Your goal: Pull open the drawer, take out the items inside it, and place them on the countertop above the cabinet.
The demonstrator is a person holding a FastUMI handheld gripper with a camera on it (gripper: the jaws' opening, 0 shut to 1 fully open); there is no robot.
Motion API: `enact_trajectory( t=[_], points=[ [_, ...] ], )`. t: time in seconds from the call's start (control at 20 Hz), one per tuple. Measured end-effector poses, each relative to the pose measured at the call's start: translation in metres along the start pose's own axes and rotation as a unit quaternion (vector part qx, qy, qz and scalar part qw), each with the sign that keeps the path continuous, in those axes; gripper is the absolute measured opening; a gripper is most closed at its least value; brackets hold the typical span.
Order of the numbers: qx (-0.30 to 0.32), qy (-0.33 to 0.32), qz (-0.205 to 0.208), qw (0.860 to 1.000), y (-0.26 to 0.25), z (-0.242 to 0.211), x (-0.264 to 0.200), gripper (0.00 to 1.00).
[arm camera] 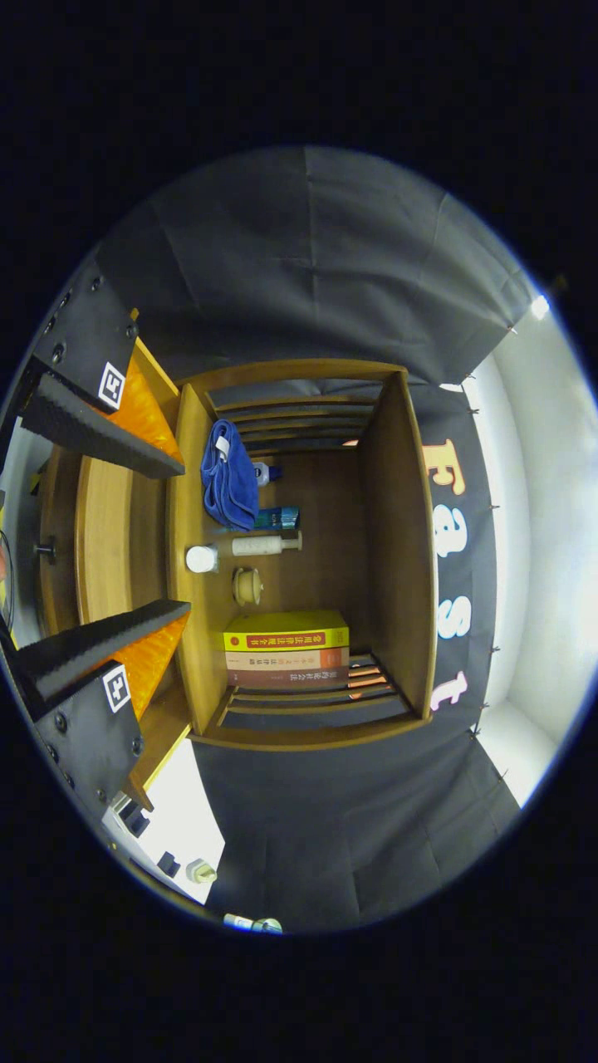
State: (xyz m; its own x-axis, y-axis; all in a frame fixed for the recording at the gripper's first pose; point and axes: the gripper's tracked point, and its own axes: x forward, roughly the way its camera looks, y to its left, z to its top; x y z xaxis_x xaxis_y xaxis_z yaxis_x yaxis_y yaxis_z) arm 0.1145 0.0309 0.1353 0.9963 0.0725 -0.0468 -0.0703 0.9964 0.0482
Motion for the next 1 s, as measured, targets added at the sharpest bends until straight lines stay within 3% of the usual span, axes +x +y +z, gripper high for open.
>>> enact_trajectory(
  t=[0.25,0.55,0.7,1.0],
  points=[
    [0.009,-0.019,-0.024,0.999,-0.01,-0.038,-0.014,0.96],
    [0.008,0.013,-0.012,1.0,-0.004,-0.11,-0.016,0.96],
    [-0.012,-0.003,-0.029,1.0,-0.011,-0.119,-0.02,0.96],
    [-0.012,-0.005,-0.011,1.0,0.0,-0.13,-0.019,0.96]
  ],
)
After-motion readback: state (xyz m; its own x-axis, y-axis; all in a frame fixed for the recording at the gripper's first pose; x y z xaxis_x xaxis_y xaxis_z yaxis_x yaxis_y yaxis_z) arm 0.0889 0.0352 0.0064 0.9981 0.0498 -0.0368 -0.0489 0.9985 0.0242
